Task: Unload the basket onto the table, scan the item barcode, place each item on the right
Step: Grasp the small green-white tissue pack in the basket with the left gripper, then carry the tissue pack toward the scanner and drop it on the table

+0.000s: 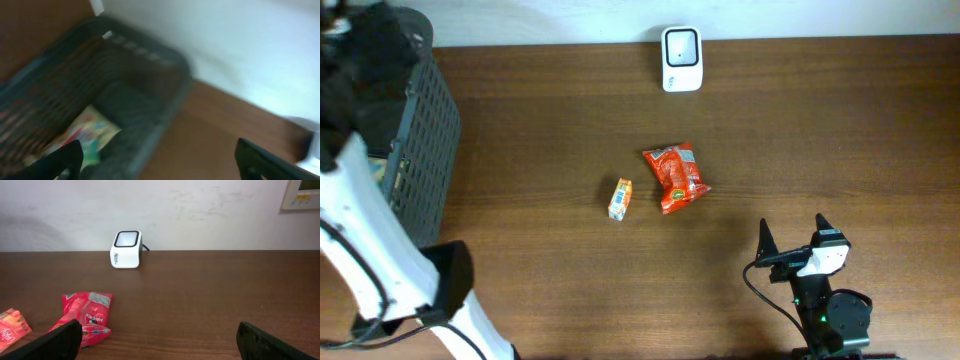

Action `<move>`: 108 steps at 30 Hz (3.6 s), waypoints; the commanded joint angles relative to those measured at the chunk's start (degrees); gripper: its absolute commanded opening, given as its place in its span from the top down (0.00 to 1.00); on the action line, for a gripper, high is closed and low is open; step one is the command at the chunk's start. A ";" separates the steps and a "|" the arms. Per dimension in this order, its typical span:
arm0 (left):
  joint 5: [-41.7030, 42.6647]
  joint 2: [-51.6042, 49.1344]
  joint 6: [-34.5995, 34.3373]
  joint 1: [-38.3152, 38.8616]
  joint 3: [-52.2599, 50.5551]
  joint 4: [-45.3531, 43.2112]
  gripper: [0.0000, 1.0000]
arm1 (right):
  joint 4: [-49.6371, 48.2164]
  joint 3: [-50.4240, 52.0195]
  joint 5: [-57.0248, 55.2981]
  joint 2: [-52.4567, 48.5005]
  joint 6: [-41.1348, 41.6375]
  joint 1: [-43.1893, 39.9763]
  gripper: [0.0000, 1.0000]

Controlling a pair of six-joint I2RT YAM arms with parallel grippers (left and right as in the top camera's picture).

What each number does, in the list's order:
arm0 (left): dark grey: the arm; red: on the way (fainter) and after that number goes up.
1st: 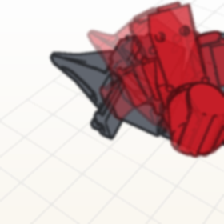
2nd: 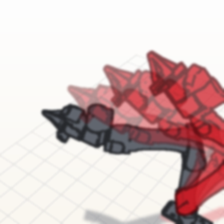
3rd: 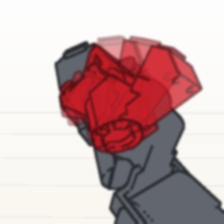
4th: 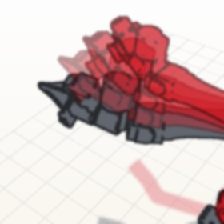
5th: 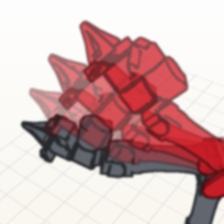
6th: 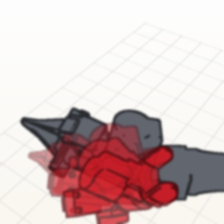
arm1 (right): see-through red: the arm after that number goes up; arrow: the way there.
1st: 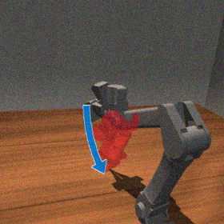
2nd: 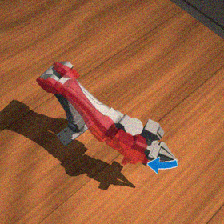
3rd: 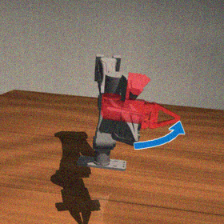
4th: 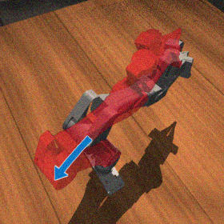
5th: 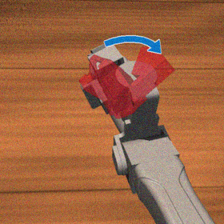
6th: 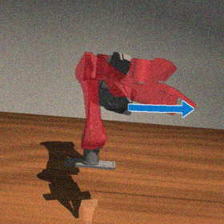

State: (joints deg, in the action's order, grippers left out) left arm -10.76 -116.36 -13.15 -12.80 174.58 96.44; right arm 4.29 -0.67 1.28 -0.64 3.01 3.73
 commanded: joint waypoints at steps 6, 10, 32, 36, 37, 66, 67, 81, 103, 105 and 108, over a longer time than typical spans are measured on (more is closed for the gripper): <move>-1.53 -1.05 -2.64 -13.77 -20.09 -4.33 0.01 | 0.26 0.35 -0.68 0.28 0.22 -0.37 0.02; -1.57 -1.05 -2.64 -16.02 -28.39 -8.55 0.01 | 0.26 0.35 -0.68 0.28 0.22 -0.37 0.02; -6.60 -1.05 -4.15 -20.00 -71.91 -37.88 0.16 | 0.26 0.35 -0.68 0.28 0.22 -0.37 0.02; -6.64 -1.07 -3.74 -20.02 -76.22 -41.92 0.28 | 0.26 0.35 -0.68 0.28 0.22 -0.37 0.02; -6.88 -1.05 -3.69 -20.02 -76.81 -42.58 0.28 | 0.26 0.35 -0.68 0.28 0.22 -0.37 0.02; 0.46 -2.38 -0.02 -22.62 -62.16 -34.03 0.34 | 0.26 0.35 -0.68 0.28 0.22 -0.37 0.02; 0.48 -3.21 -0.02 -22.62 -63.41 -35.30 0.34 | 0.26 0.35 -0.68 0.28 0.22 -0.37 0.02; -3.56 -11.50 -0.02 -22.64 -65.07 -35.23 0.41 | 0.26 0.35 -0.68 0.28 0.22 -0.37 0.02; -1.44 -13.38 -0.07 -22.62 -38.91 -15.56 1.00 | 0.26 0.35 -0.68 0.28 0.22 -0.37 0.02; 1.22 -13.38 -0.07 -22.53 -29.18 -11.32 1.00 | 0.26 0.35 -0.68 0.28 0.22 -0.37 0.02; 2.23 -13.38 -0.09 -21.44 -15.02 -6.49 1.00 | 0.26 0.35 -0.68 0.28 0.22 -0.37 0.02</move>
State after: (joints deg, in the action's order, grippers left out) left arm -10.85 -130.17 -13.06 -35.22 147.35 87.11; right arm 4.29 -0.67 1.28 -0.64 3.05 3.73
